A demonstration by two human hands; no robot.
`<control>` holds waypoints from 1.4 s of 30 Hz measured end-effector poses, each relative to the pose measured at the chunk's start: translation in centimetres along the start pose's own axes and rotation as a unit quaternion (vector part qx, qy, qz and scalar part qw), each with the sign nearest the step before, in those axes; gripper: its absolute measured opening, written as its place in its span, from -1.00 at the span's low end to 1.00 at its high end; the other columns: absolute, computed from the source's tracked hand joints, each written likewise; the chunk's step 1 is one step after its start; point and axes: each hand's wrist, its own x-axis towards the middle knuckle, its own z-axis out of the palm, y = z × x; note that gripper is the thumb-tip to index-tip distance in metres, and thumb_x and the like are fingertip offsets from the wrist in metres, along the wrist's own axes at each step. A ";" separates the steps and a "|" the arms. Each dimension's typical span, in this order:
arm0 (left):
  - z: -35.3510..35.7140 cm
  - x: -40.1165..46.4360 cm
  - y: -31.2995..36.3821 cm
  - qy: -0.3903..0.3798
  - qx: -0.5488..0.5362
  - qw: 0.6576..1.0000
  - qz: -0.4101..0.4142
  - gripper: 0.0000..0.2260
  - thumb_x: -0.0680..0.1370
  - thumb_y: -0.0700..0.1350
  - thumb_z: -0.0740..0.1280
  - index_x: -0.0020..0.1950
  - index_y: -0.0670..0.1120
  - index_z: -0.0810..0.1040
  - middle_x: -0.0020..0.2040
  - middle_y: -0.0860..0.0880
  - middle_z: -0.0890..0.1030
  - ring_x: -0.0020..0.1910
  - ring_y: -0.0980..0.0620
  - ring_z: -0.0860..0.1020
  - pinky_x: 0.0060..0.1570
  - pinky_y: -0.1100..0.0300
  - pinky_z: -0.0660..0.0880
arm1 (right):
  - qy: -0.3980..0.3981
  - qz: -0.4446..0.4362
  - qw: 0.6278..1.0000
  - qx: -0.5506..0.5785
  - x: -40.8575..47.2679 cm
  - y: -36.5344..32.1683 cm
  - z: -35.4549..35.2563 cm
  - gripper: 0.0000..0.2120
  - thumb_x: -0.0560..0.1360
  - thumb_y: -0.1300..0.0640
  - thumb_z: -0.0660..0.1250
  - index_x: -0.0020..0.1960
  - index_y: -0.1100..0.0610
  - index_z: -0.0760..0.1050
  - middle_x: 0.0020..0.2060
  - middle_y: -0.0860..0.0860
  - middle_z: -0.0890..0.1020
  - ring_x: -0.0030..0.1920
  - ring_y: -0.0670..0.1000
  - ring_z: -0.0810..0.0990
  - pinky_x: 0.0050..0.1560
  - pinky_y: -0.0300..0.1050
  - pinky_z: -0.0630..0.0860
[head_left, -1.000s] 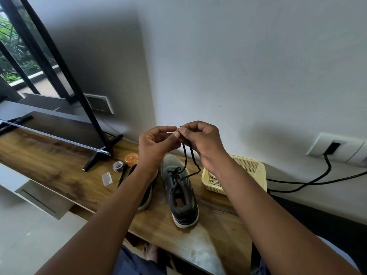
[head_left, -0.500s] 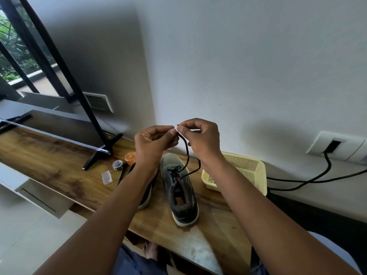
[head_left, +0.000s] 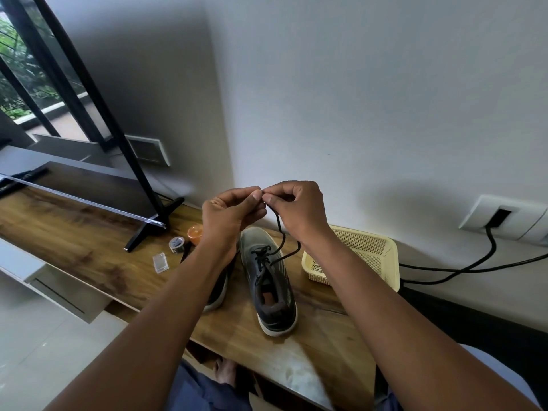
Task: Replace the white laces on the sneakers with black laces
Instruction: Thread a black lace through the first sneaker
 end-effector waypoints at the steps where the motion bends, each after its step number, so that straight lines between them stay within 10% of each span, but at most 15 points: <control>1: 0.0 0.0 0.0 0.006 0.016 1.000 0.009 -0.77 0.44 -0.21 0.57 0.06 -0.27 0.73 -0.10 -0.27 0.74 -0.18 -0.10 0.74 -0.14 0.19 0.68 | -0.005 -0.009 1.000 -0.019 0.0 0.0 0.0 -0.91 0.51 0.26 0.51 -0.03 0.11 0.77 -0.19 -0.08 0.76 -0.14 -0.17 0.71 -0.03 -0.27 0.63; 8: 0.3 -0.3 -0.4 0.024 0.158 0.983 0.091 -0.91 0.56 -0.26 0.52 0.04 -0.24 0.73 -0.16 -0.19 0.76 -0.17 -0.19 0.76 -0.07 0.05 0.71 | 0.010 -0.020 0.995 -0.096 -0.6 0.0 0.7 -0.93 0.52 0.22 0.50 -0.06 0.09 0.76 -0.21 -0.05 0.75 -0.16 -0.09 0.70 -0.04 -0.09 0.65; 24: -0.8 0.8 -0.4 -0.015 0.121 0.992 0.024 -0.82 0.65 -0.21 0.38 0.20 -0.09 0.72 0.02 -0.11 0.76 -0.04 0.02 0.69 0.01 0.12 0.64 | 0.016 0.058 0.998 -0.003 0.1 -0.7 -0.1 -0.88 0.54 0.20 0.45 -0.14 0.12 0.74 -0.23 -0.06 0.75 -0.14 -0.08 0.71 0.02 -0.07 0.64; 26: -1.8 1.3 -0.7 -0.085 0.262 0.961 0.022 -0.69 0.60 -0.27 0.38 0.33 -0.06 0.64 0.12 -0.04 0.74 0.10 0.07 0.66 0.16 0.04 0.59 | 0.023 0.062 0.995 0.078 0.4 -1.6 -0.7 -0.87 0.56 0.29 0.41 -0.12 0.21 0.71 -0.23 0.03 0.75 -0.15 -0.03 0.72 0.02 -0.07 0.66; 31: -3.4 0.5 -3.8 -0.233 0.603 0.759 -0.075 -0.29 0.44 0.24 0.57 0.54 0.14 0.44 0.42 0.03 0.55 0.39 -0.01 0.53 0.39 0.03 0.48 | 0.036 0.005 0.978 0.206 1.4 -4.9 -2.0 -0.93 0.62 0.35 0.34 -0.01 0.31 0.59 -0.24 0.14 0.71 -0.25 0.03 0.70 -0.14 -0.11 0.64; 35: -3.5 0.5 -6.5 -0.251 0.642 0.720 -0.078 -0.41 0.45 0.31 0.52 0.42 0.12 0.56 0.30 0.06 0.64 0.30 0.01 0.59 0.32 0.08 0.51 | 0.005 -0.037 0.981 0.189 1.2 -6.7 -2.1 -0.91 0.64 0.32 0.33 -0.03 0.24 0.58 -0.23 0.13 0.70 -0.24 0.06 0.70 -0.10 0.11 0.66; 42: -3.8 0.5 -8.5 -0.224 0.600 0.764 -0.077 -0.46 0.31 0.39 0.48 0.24 0.26 0.66 0.35 0.17 0.61 0.34 0.09 0.56 0.40 0.02 0.48 | -0.021 -0.047 0.980 0.190 0.8 -7.4 -1.2 -0.88 0.63 0.34 0.34 -0.06 0.22 0.60 -0.24 0.14 0.70 -0.23 0.09 0.68 -0.03 0.16 0.70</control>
